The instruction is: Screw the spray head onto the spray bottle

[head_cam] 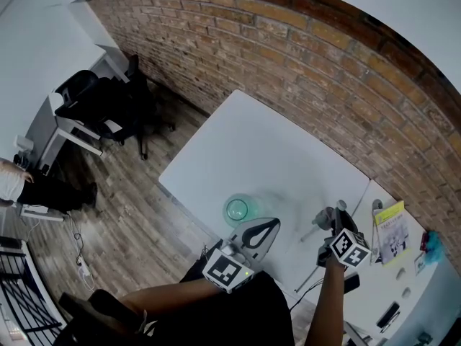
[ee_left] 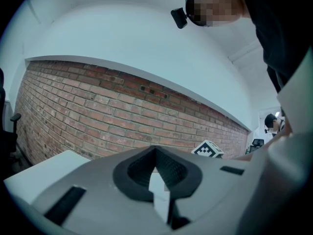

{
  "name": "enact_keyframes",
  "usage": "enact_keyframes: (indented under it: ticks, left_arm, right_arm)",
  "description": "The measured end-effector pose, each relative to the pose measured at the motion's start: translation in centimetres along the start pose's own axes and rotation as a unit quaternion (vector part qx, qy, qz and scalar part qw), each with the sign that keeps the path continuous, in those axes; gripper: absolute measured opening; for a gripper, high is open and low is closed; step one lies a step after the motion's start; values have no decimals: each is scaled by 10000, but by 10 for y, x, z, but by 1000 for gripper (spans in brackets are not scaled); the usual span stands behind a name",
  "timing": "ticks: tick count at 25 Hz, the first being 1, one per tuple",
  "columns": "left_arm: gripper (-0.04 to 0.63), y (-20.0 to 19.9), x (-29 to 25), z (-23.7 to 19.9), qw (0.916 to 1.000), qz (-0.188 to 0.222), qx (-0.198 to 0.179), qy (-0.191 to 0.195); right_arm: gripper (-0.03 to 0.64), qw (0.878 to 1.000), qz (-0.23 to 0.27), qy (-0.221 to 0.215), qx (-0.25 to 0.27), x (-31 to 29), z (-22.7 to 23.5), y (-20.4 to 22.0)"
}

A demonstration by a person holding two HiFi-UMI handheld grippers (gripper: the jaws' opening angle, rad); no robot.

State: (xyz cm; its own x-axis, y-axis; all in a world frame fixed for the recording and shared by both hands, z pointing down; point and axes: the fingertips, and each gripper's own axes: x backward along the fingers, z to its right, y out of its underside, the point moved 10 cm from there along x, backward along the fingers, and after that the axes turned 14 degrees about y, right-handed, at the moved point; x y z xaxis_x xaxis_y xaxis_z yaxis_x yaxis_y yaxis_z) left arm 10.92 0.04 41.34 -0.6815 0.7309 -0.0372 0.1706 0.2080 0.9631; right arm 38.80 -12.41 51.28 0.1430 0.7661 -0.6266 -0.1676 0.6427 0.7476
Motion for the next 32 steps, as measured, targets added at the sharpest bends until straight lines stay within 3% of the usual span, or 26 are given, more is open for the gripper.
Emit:
enact_keyframes:
  ticks: [6,14,22,32]
  left_arm:
    - [-2,9,8,3,9998,-42,-123,-129]
    - [-2,0,16,6,9993,235,-178,-235]
    - [-2,8,20,12,9996,116,-94,-258]
    - [-2,8,8,20,9998,166,-6,98]
  right_arm:
    - [71,9990,190,42,409,13,-3,-6]
    - [71,9965,556,20,619,30,-6,-17]
    - [71,9950,804,-28,598,51,-14,-24]
    - [71,9934,1077,-49,395,80,-14,-38]
